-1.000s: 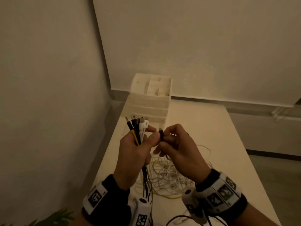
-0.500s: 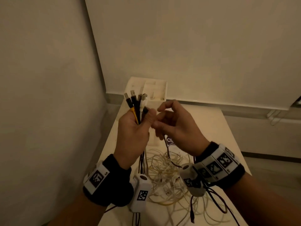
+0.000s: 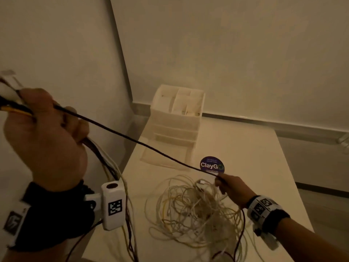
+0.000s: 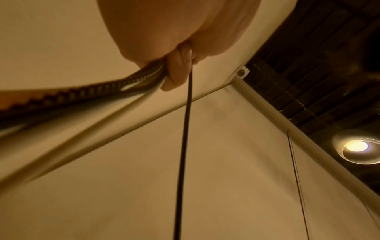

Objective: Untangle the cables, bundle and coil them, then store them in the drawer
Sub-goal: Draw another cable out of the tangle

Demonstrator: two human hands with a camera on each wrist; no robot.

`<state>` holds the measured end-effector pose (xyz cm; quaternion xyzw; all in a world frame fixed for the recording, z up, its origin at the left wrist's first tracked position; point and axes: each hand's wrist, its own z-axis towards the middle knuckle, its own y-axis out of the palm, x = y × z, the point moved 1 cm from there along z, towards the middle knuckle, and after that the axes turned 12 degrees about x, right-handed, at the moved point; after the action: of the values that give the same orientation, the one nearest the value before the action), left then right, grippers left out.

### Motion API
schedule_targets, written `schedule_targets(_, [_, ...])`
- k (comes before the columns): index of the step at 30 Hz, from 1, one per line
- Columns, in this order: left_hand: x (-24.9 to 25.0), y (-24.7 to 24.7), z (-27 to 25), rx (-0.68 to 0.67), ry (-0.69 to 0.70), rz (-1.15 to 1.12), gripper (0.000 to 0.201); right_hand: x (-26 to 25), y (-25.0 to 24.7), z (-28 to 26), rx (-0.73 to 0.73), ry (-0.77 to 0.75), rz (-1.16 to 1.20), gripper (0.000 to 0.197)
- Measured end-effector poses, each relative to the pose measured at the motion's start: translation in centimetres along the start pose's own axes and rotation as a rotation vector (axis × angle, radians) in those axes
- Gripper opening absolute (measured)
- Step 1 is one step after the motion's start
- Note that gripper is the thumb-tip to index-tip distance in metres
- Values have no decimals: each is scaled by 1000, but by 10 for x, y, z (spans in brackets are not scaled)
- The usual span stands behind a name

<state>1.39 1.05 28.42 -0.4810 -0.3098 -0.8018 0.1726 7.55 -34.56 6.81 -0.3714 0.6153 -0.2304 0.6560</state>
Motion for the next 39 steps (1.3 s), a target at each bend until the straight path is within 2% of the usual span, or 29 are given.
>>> schedule_targets(3, [4, -7, -1, 13, 15, 70, 37, 21, -17, 11, 93, 71, -45, 29])
schedule_targets(6, [-2, 0, -5, -1, 17, 40, 34, 7, -30, 19, 114, 63, -49, 31])
schedule_targets(9, [-24, 18, -42, -177, -107, 101, 43, -26, -44, 17, 105, -52, -4, 31])
schedule_targets(13, [-57, 37, -92, -500, -329, 166, 36, -79, -55, -4, 9, -195, 73, 26])
schedule_targets(15, [-67, 44, -109, -565, -423, 176, 35, -100, -58, -17, -52, -248, 142, 28])
schedule_targets(17, [-72, 51, -118, -594, -398, 218, 35, -119, -64, -30, -89, -249, 273, 27])
schedule_targets(20, [-79, 56, -120, -570, -197, 289, 28, -143, -73, -42, -60, -307, 324, 29])
schedule_targets(23, [-78, 54, -125, -602, -69, 320, 19, -154, -72, -54, 33, -354, 294, 29])
schedule_targets(25, [-71, 53, -124, -557, 13, 353, 16, -152, -66, -60, 74, -355, 348, 29])
schedule_targets(31, [-43, 40, -71, -260, -71, 121, 30, -114, -4, -76, 240, -231, 381, 26])
schedule_targets(36, [-31, 14, -43, -182, -71, -57, 33, -84, 21, -76, 272, -242, 259, 24])
schedule_targets(39, [-34, -1, -47, -144, -66, -7, 35, -72, 22, -68, 243, -258, 225, 25])
